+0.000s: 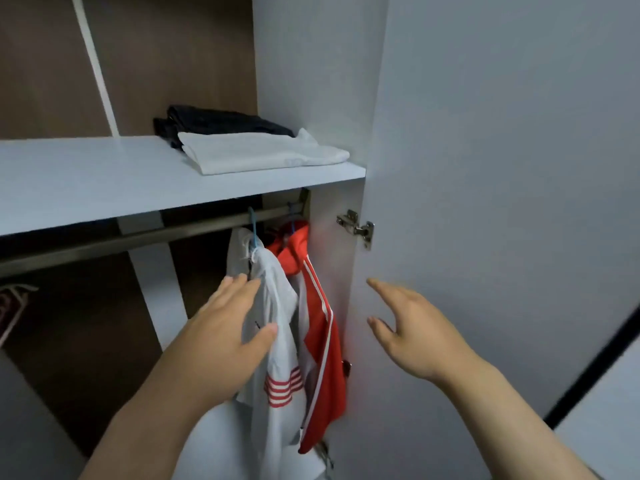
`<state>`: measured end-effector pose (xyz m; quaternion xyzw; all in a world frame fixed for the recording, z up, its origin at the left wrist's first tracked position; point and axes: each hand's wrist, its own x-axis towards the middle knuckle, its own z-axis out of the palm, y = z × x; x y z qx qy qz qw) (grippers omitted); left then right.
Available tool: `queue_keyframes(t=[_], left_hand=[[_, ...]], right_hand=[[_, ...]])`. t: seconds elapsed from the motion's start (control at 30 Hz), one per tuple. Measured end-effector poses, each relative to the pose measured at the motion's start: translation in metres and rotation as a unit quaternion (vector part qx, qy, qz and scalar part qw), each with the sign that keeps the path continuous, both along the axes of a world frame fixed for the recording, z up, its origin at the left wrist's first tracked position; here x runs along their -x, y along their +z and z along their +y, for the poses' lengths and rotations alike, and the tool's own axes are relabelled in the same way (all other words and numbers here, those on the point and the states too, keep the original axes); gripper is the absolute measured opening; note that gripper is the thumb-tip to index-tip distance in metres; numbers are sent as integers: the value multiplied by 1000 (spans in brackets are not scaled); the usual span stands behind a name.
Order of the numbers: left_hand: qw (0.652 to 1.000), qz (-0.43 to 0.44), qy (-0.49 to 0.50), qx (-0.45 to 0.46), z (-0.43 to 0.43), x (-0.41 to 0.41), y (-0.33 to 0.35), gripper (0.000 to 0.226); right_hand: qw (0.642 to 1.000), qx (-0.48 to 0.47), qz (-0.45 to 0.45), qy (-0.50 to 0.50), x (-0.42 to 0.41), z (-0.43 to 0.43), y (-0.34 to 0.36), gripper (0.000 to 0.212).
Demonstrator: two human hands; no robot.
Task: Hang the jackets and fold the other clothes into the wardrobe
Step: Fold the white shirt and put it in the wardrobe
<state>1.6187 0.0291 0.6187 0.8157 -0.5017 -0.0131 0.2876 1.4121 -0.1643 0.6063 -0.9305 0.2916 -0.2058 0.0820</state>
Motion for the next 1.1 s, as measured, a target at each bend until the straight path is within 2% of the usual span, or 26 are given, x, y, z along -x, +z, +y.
queue_keyframes(t=[0.23, 0.47, 0.67, 0.83, 1.1], left_hand=[[994, 78, -77, -12, -18, 66, -48, 65], [984, 41, -169, -38, -45, 156, -69, 52], [961, 37, -255, -103, -67, 274, -82, 52], [935, 44, -321, -145, -71, 392, -87, 53], [884, 19, -450, -127, -68, 584, -77, 51]], right_hand=[[996, -30, 35, -81, 92, 24, -41, 51], [979, -97, 82, -158, 197, 44, -60, 40], [953, -139, 96, -252, 333, 71, -73, 43], [932, -148, 62, -325, 465, 110, -83, 43], [884, -120, 36, -449, 654, 186, -66, 41]])
